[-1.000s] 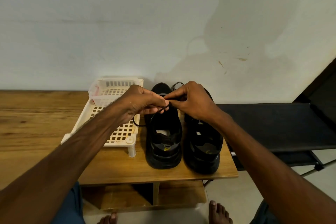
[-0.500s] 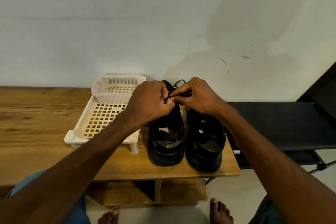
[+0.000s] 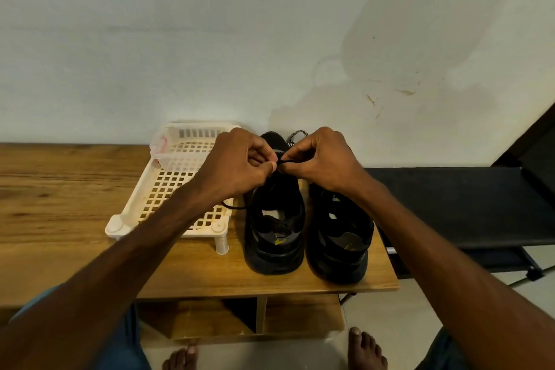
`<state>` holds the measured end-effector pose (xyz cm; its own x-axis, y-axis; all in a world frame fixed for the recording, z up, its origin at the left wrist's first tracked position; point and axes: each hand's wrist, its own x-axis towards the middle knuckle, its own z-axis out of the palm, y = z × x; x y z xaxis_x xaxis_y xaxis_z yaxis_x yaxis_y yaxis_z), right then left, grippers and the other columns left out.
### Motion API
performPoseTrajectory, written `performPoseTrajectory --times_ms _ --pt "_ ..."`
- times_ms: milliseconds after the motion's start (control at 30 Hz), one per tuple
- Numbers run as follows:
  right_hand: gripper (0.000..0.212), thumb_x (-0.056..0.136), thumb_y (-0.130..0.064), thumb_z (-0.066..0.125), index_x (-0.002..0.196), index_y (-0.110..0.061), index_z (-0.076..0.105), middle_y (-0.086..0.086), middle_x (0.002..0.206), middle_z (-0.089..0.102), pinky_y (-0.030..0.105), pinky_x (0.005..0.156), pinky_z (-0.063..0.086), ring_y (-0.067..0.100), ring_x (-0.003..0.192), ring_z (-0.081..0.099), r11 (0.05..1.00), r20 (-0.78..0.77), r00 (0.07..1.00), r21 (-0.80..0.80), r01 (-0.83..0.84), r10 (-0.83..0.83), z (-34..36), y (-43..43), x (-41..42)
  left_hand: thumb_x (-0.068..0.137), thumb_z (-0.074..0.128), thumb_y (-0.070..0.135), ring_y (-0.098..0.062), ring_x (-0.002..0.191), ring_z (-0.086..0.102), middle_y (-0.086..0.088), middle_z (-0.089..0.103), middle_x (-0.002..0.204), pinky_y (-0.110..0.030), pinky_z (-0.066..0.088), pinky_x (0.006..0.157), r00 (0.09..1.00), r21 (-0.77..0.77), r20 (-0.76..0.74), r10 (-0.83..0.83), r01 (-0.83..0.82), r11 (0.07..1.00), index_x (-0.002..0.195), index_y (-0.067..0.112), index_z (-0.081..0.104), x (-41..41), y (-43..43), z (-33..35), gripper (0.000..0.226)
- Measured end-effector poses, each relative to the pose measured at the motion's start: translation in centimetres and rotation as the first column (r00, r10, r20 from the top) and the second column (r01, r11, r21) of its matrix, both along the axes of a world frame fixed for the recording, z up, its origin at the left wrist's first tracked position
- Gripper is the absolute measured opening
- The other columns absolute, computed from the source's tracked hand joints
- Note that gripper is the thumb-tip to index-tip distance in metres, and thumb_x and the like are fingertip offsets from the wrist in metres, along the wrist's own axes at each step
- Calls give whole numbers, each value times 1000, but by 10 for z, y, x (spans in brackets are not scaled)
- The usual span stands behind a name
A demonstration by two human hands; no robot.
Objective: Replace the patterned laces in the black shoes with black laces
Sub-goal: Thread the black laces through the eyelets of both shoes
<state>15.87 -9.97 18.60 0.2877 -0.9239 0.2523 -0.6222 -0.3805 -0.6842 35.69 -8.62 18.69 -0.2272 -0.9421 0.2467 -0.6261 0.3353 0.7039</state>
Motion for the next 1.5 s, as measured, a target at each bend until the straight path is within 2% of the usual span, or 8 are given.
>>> performPoseTrajectory --times_ms 333,433,567,767,867,1200,1400,1500 --pt "8 81 -19 86 88 -18 83 -4 67 74 24 54 57 8 55 68 998 105 993 41 53 -58 -6 8 0 83 83 23 -14 72 75 9 79 83 -20 58 70 979 166 -152 -134 159 973 102 20 81 18 -18 -5 19" --pt "11 81 -20 86 90 -16 82 -2 68 75 22 54 57 12 57 71 994 136 986 75 85 -95 -9 8 2 82 84 26 -1 75 71 13 77 82 -10 50 67 989 18 -67 -135 136 991 97 24 83 16 -16 -8 15" --pt "13 81 -18 86 94 -16 82 -2 74 77 24 55 59 16 61 73 992 116 989 95 85 -96 -7 5 1 86 80 30 -9 65 65 8 74 75 -18 49 57 994 -59 26 -102 104 993 91 25 80 9 -13 -13 7" --pt "10 88 -16 80 97 -18 82 -10 80 75 7 57 46 -9 54 62 996 -130 991 88 9 2 4 3 -5 99 61 16 2 77 59 8 66 86 -4 38 65 964 -85 203 -169 190 978 100 12 69 18 -15 -8 9" --pt "10 90 -17 77 98 -19 82 -8 87 78 11 56 50 0 52 65 993 -148 988 114 -16 33 9 6 -11 100 60 17 -12 87 60 0 69 96 -12 39 71 943 -98 284 -175 210 973 100 12 66 26 -21 -9 8" --pt "11 93 -20 73 97 -16 82 -11 90 78 22 57 53 20 57 69 954 -147 970 258 -153 195 15 8 -31 98 62 24 -2 71 51 10 63 83 -33 45 74 916 -108 379 -135 189 976 97 19 64 29 -34 -14 5" --pt "9 91 -19 75 96 -16 83 -9 83 78 21 53 50 17 52 65 959 -194 965 253 -125 177 13 10 -32 91 69 15 -6 71 65 11 69 82 -19 52 67 956 -64 251 -148 169 984 90 18 70 28 -29 -16 3" --pt "8 92 -23 76 97 -21 81 -9 87 77 22 66 54 7 71 70 975 -245 959 198 -95 143 8 12 -25 85 77 14 -3 74 70 8 75 82 -13 56 69 988 -59 106 -114 121 991 84 16 75 29 -25 -16 3"
